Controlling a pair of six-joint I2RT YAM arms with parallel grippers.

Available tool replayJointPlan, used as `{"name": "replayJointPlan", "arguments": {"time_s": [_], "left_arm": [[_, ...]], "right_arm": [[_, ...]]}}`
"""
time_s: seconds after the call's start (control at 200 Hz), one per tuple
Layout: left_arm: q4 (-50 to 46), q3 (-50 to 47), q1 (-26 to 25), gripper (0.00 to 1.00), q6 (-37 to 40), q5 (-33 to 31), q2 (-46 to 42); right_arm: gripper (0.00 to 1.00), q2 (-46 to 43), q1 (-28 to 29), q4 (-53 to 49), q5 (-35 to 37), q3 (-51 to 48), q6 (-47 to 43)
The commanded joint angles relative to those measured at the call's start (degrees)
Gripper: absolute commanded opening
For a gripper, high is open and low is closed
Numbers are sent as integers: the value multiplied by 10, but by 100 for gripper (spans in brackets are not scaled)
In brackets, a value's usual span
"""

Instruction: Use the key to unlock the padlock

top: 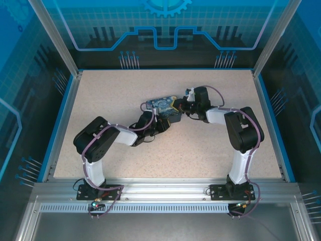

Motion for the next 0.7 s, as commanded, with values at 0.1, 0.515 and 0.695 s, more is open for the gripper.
{"name": "replayJointPlan", "arguments": {"time_s": [0.1,0.515,0.695], "left_arm": [[-42,20,3,0,-25,82,-51],[-29,16,22,0,-101,99,-75],[-8,12,28,0,-129,113,-82]], "right_arm": [[0,-4,-20,-44,-12,-7,-19],[0,-193,-42,-75,-25,-47,-35],[0,-277,-41,-57,-32,-138,-18]]}}
